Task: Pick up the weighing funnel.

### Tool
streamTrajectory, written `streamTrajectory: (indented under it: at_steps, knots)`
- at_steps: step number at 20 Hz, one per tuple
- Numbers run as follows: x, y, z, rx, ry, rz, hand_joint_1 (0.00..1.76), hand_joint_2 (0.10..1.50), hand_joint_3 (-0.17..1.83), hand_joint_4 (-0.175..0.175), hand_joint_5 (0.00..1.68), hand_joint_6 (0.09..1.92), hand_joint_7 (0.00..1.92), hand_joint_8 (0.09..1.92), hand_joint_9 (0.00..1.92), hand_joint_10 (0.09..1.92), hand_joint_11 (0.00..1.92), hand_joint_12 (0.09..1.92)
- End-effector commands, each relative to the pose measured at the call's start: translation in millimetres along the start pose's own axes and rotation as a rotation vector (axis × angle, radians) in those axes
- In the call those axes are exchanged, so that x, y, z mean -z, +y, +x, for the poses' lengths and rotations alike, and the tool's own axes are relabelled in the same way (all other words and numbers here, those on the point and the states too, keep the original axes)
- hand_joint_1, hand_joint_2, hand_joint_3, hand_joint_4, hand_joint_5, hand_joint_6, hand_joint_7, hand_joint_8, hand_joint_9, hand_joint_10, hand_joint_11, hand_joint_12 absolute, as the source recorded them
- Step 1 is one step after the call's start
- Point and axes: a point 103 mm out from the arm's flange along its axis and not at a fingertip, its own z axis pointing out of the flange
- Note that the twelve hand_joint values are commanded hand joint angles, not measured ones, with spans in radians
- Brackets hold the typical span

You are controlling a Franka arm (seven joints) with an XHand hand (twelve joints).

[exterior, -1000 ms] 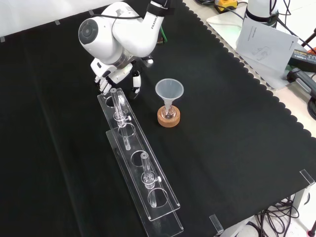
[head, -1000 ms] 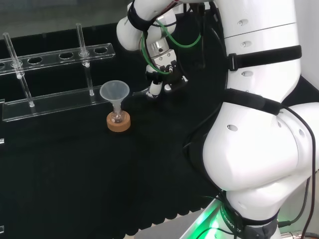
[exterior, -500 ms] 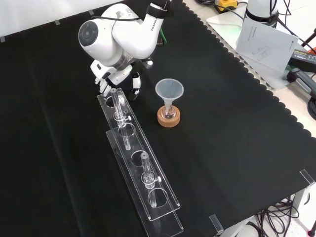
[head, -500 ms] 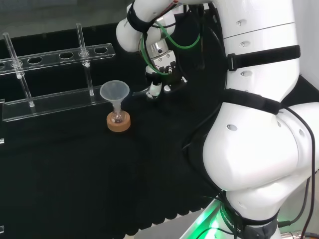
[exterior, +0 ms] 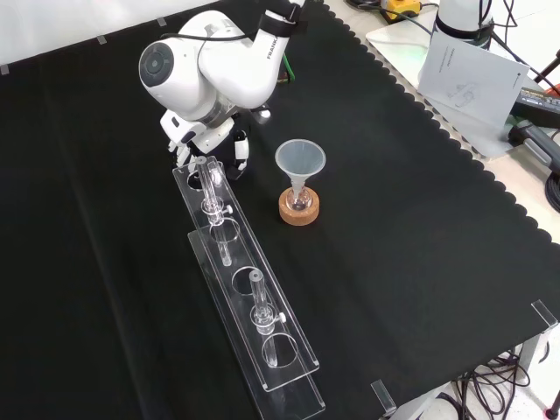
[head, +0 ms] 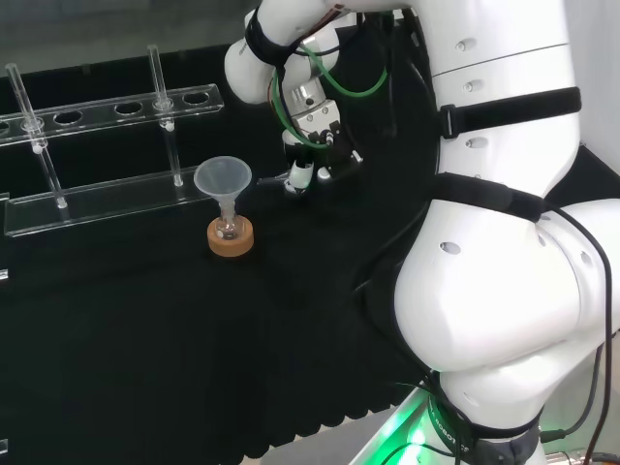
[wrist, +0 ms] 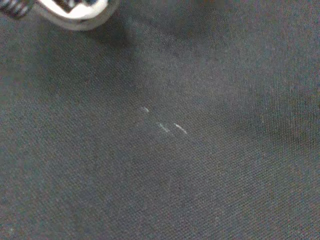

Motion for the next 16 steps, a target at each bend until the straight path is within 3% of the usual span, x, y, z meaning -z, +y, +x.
streamTrajectory:
  at_steps: [1, 5, 7, 9, 12, 16]
  knots:
    - [-1, 0, -2, -0.006, -0.004, -0.002, 0.88, 0.69, 0.57, 0.039, 0.92, 0.67, 0.4, 0.71, 0.63, 0.6, 0.38, 1.32]
    - [-1, 0, -4, -0.012, -0.009, 0.003, 0.89, 0.71, 0.58, 0.043, 0.96, 0.66, 0.41, 0.71, 0.64, 0.6, 0.39, 1.32]
    - [-1, -1, -4, -0.019, -0.017, -0.001, 1.0, 0.85, 0.38, 0.129, 1.05, 0.78, 0.41, 0.71, 0.65, 0.6, 0.4, 1.33]
    - [1, -3, -7, -0.022, -0.018, -0.028, 1.06, 0.82, 0.43, 0.164, 1.14, 0.78, 0.45, 0.69, 0.69, 0.57, 0.41, 1.31]
    - [8, -8, -12, -0.03, 0.002, -0.079, 1.09, 0.72, 0.6, 0.175, 1.18, 0.81, 0.5, 0.68, 0.75, 0.53, 0.45, 1.29]
    - [17, -14, -17, -0.027, 0.009, -0.095, 1.1, 0.7, 0.66, 0.175, 1.18, 0.83, 0.52, 0.68, 0.79, 0.52, 0.5, 1.27]
